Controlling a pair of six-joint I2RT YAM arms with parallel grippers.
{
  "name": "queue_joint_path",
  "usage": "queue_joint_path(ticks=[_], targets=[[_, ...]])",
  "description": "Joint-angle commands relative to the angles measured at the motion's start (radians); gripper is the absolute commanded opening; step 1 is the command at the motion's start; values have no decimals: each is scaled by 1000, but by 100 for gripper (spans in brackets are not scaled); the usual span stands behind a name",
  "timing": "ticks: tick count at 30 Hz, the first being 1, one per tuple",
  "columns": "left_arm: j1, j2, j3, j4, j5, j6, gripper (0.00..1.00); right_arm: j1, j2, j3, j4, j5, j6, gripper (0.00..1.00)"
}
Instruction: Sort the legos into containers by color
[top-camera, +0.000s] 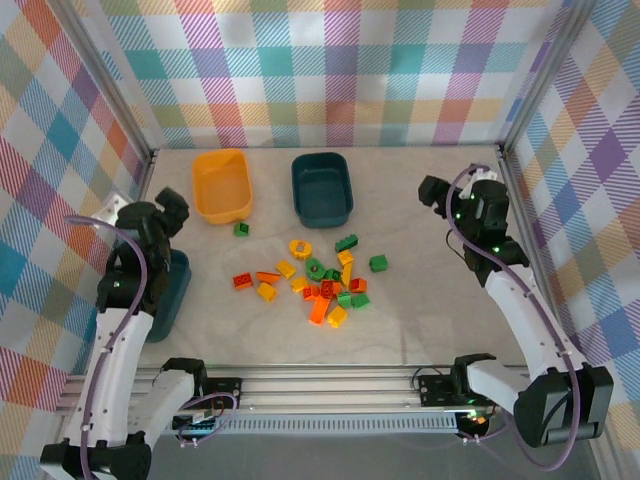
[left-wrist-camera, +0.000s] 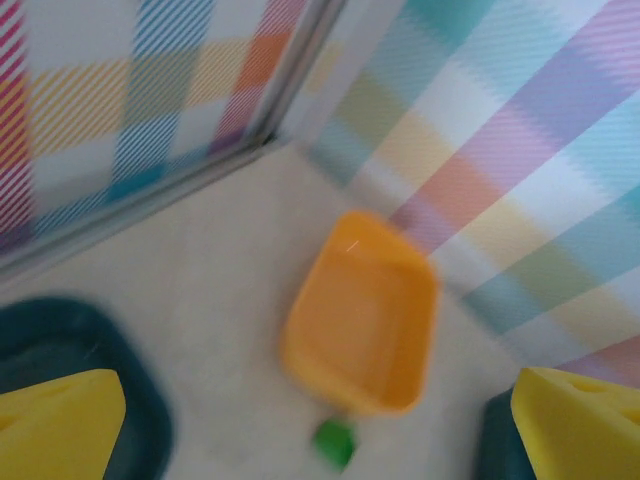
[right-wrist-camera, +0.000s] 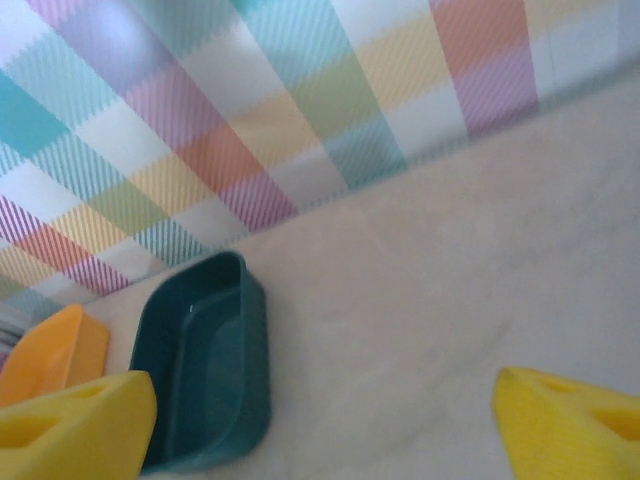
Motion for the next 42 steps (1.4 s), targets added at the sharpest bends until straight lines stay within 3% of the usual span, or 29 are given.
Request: queue_joint_path(ticks=[1,6,14,21,26,35,38,42], targets=[[17,67,-57,-320,36,-99,95,2,43,-44,-160,-167,144,79],[42,235,-138,-296,210,-94,84,10,55,-57,-210,-213,136,78],[87,395,-162,-195,180,-70,83,12,4,-94,-251,-227,105,82],[98,581,-71,-183,131,-37,77,12,-16,-111,-262,-234,95,82],[102,610,-37,-146,200,-8,73,11,-24,-113,-265,-225,84,83],[127,538,101,-230,208,64,79,12,-42,-122,-265,-237,92,83],[172,553,109,-274,178,47,82,12,-55,-132,-262,-237,98,83],[289,598,58,-255,292,0,81,12,-70,-149,-257,-238,104,83]])
